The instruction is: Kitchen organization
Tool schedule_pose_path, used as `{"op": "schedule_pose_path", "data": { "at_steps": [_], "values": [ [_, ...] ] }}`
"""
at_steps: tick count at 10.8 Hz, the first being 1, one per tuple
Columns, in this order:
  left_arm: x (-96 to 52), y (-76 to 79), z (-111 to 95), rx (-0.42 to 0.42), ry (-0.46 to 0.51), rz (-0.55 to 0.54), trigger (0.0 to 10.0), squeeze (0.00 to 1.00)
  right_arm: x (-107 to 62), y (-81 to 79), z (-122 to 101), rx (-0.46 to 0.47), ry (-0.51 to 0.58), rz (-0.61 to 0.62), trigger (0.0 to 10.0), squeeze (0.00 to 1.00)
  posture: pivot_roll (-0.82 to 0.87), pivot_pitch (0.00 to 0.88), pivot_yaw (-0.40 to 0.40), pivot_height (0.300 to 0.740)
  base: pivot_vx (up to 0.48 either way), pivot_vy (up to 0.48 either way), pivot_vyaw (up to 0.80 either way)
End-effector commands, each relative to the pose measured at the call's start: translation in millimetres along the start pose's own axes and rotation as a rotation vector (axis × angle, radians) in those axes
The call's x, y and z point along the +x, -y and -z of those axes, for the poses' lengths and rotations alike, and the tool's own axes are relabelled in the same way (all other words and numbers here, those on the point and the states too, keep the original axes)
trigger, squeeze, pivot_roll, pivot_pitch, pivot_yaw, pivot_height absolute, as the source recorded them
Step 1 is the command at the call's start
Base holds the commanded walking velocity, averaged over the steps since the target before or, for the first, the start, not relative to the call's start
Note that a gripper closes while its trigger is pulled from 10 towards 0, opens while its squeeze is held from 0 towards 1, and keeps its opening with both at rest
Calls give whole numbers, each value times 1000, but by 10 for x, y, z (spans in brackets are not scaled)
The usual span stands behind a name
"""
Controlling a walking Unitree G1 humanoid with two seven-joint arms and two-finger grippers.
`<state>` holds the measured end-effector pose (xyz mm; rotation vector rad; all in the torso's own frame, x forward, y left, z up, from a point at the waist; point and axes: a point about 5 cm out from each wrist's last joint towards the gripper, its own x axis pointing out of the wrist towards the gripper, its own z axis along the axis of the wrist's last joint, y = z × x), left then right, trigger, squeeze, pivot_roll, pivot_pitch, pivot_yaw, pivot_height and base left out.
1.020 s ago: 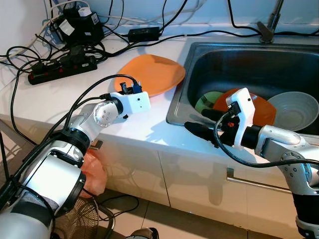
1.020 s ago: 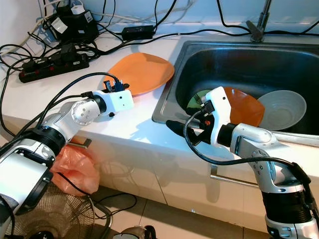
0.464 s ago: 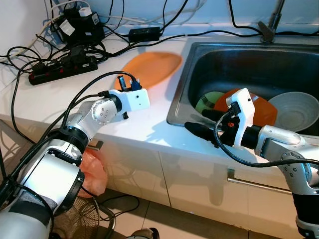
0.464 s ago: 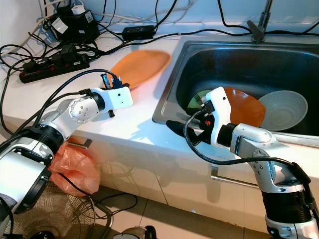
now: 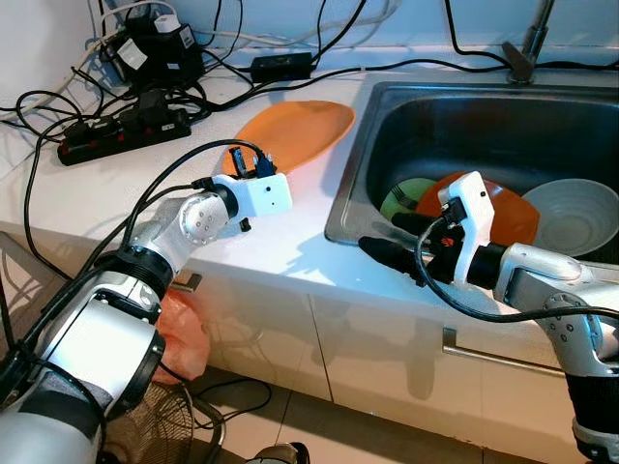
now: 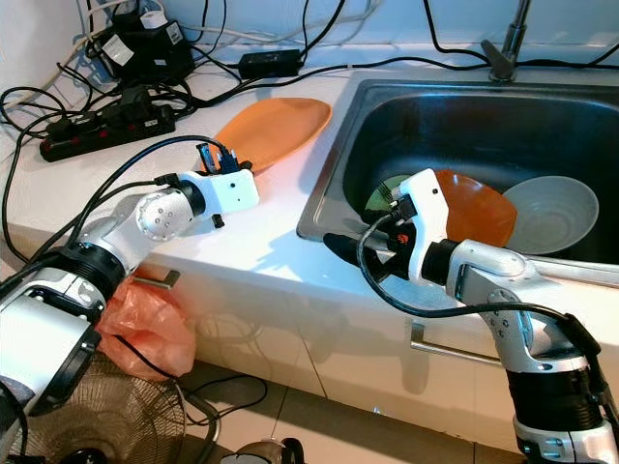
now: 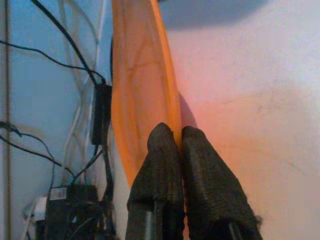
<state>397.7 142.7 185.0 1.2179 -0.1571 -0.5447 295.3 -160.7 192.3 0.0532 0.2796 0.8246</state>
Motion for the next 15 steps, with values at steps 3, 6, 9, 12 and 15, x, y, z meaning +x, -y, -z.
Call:
{"op": "schedule_pose_path", "data": {
  "at_steps": [3,6,9,12,15],
  "values": [
    [-55,144,87,50,-15,-91,0,0,48,22,-96,5,44,12,10000,0,74,96,144,740,0,0,0],
    [-96,47,-59,137,124,-294,0,0,98,109,-236,128,155,56,10000,0,80,88,138,740,0,0,0],
    [-131,154,-259,192,288,-394,0,0,186,213,-523,332,327,93,10000,0,82,83,134,740,0,0,0],
    [-134,159,-421,225,385,-459,0,0,241,253,-659,409,380,106,10000,0,81,82,130,740,0,0,0],
    [-125,236,-508,223,429,-466,0,0,278,298,-784,461,430,119,10000,0,84,81,132,740,0,0,0]
  ]
}}
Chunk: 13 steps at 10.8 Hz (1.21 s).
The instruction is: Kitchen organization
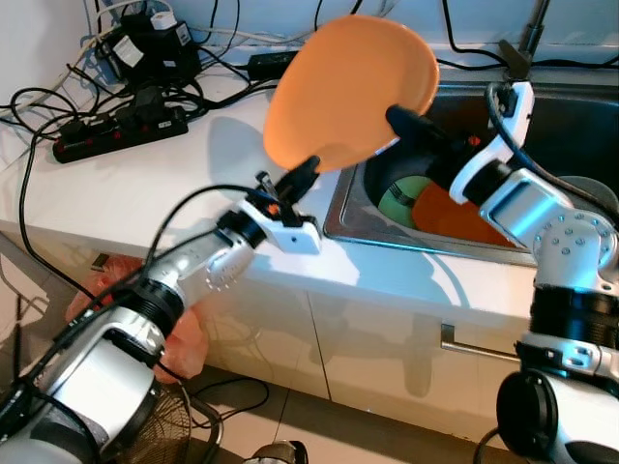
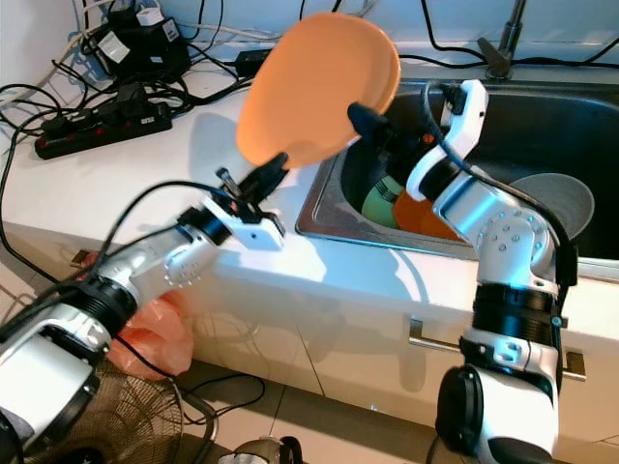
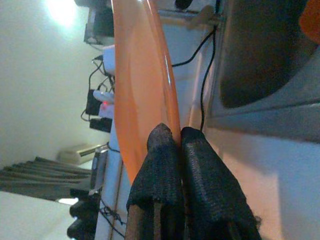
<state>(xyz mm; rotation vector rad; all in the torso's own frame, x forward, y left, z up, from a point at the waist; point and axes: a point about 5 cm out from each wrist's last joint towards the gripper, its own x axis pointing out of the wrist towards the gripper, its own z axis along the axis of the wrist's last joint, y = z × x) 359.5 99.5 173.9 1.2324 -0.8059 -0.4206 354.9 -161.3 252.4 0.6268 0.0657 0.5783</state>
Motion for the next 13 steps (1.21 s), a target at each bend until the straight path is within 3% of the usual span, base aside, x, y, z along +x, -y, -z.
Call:
{"op": "schedule_pose_path", "data": {
  "at_steps": [1,2,4,5,6,13],
  "values": [
    [34,-88,-33,9,29,-69,0,0,66,-63,-23,9,13,-14,10000,0,83,81,132,740,0,0,0],
    [43,-91,-53,10,40,-77,0,0,125,-51,-86,66,63,13,10000,0,84,79,132,740,0,0,0],
    [43,-87,-57,13,44,-77,0,0,225,-9,-164,90,81,104,10000,0,85,80,131,740,0,0,0],
    [42,-87,-57,14,44,-77,0,0,263,-34,-208,94,92,117,6941,0,88,81,129,740,0,0,0],
    [41,-85,-58,13,43,-77,0,0,290,-32,-210,94,88,142,0,0,88,81,129,740,0,0,0],
    [41,-68,-49,15,37,-63,0,0,260,81,-133,54,10,225,0,0,85,80,126,740,0,0,0]
  ]
}}
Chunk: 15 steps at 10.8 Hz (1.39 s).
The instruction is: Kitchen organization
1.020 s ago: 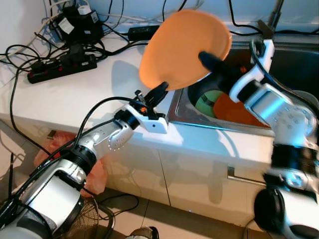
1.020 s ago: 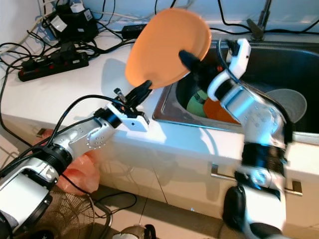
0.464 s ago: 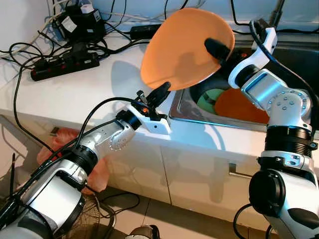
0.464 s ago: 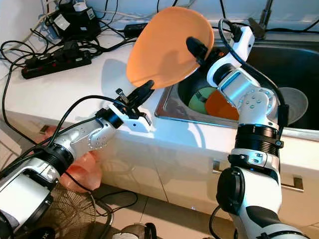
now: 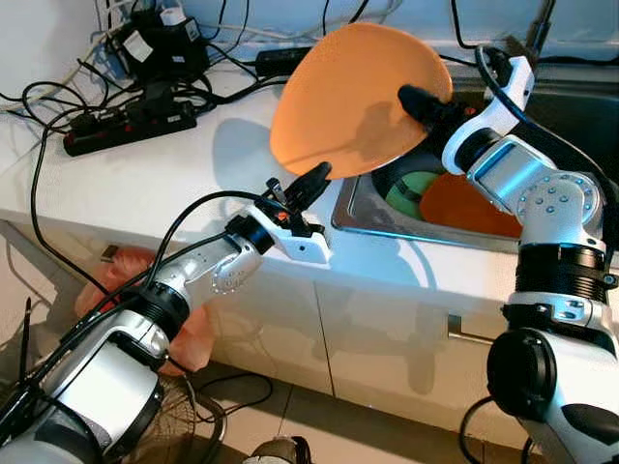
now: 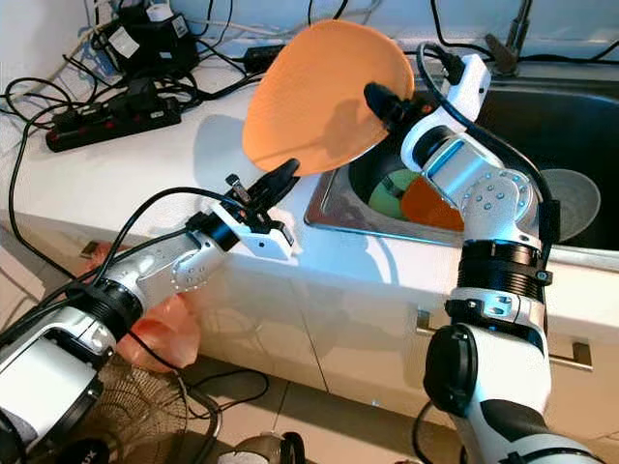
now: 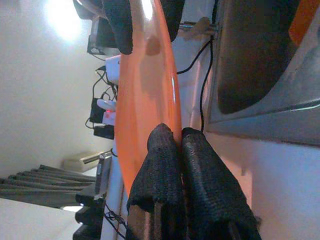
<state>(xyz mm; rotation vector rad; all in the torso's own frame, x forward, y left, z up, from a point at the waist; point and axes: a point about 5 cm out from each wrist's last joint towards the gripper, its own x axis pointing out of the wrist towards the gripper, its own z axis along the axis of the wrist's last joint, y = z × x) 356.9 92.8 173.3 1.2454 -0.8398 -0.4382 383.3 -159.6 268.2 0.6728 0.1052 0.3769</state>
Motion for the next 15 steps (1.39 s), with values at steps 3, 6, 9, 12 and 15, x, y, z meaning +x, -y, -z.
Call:
{"op": "schedule_pose_path", "data": {
  "at_steps": [3,6,9,12,15],
  "values": [
    [5,-84,24,2,0,-62,0,0,-34,114,74,-15,-56,41,0,0,84,76,126,740,0,0,0],
    [27,-109,-1,-10,16,-69,2118,0,-48,167,87,-1,-58,54,0,0,85,76,129,740,0,0,0],
    [33,-135,-11,-30,24,-74,4863,0,-48,196,92,11,-52,67,0,0,88,81,130,740,0,0,0],
    [36,-181,-60,-112,52,-105,10000,1000,-32,205,70,35,-26,77,0,0,90,85,133,740,0,0,0],
    [38,-203,-129,-146,96,-114,10000,1000,23,189,27,92,35,95,0,0,92,87,134,740,0,0,0]
  ]
}}
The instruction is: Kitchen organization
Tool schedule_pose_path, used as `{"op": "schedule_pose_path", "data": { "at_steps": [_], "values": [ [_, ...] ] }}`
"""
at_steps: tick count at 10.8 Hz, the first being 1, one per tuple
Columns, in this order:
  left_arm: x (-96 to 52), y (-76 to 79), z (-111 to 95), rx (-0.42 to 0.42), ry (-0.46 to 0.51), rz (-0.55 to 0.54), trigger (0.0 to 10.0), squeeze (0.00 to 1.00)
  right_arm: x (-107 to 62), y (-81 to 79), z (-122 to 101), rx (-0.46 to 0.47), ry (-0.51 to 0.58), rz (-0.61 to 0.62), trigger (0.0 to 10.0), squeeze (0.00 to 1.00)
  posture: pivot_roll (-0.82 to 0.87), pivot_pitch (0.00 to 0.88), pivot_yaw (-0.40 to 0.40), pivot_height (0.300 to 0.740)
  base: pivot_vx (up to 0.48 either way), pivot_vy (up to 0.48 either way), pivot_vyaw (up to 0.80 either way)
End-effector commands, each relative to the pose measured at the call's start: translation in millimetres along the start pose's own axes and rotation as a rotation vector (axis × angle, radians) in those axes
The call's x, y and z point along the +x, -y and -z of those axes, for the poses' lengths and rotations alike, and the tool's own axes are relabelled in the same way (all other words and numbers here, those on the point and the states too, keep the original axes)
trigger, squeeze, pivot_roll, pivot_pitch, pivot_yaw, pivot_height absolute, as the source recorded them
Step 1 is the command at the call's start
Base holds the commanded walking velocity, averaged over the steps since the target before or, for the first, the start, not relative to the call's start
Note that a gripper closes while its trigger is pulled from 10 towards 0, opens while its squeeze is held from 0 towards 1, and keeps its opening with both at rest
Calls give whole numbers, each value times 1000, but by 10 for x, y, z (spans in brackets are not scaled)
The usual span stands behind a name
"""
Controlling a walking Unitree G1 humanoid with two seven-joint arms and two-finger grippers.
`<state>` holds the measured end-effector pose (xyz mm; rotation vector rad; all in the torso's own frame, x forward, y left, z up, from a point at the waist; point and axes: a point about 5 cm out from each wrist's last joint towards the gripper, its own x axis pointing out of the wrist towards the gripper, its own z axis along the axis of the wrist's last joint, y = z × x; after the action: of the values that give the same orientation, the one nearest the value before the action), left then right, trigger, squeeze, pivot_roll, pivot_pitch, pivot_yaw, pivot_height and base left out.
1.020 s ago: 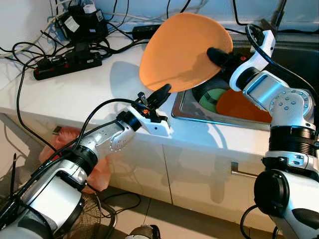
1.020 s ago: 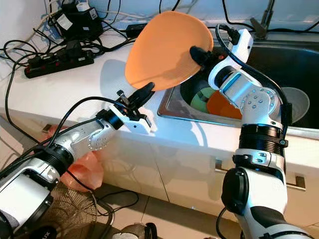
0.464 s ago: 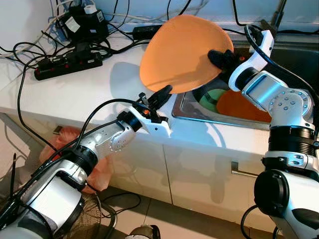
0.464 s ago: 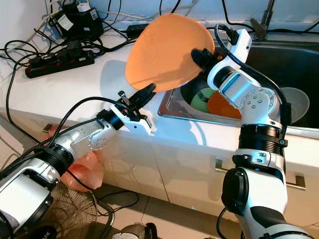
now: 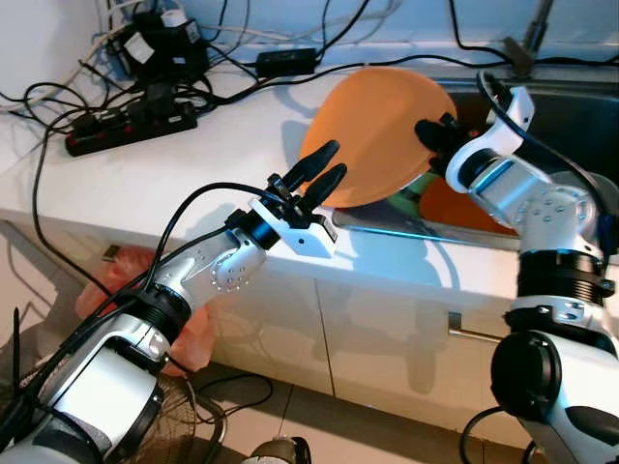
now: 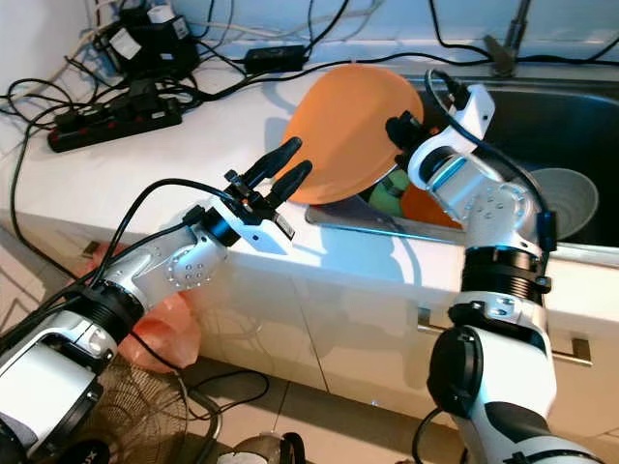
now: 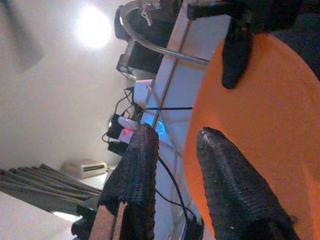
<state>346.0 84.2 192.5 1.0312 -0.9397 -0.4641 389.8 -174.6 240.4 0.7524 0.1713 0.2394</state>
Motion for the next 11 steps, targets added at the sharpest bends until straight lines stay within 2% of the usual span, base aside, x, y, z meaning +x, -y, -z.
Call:
{"op": "schedule_pose_path", "data": {
  "at_steps": [1,3,5,6,7,8,11],
  "values": [
    [-30,-38,25,-47,-25,-16,10000,1000,35,-120,-108,32,72,-31,0,0,94,89,131,740,0,0,0],
    [-43,-79,38,-123,-64,-57,10000,1000,53,-78,-187,66,140,5,0,0,95,91,129,740,0,0,0],
    [-13,-147,34,-246,-110,-117,10000,1000,32,69,-302,103,233,82,0,0,96,94,126,740,0,0,0],
    [40,-210,40,-421,-176,-176,10000,1000,-12,225,-401,125,316,156,0,0,97,96,124,740,0,0,0],
    [70,-207,54,-591,-237,-203,10000,1000,-48,322,-451,112,362,209,0,0,100,96,123,740,0,0,0],
    [120,-229,5,-838,-249,-238,10000,1000,-93,427,-503,100,415,263,0,0,102,97,121,740,0,0,0],
    [204,-236,-115,-1083,-235,-98,10000,1000,-188,665,-556,52,489,408,0,0,107,96,118,740,0,0,0]
  ]
}}
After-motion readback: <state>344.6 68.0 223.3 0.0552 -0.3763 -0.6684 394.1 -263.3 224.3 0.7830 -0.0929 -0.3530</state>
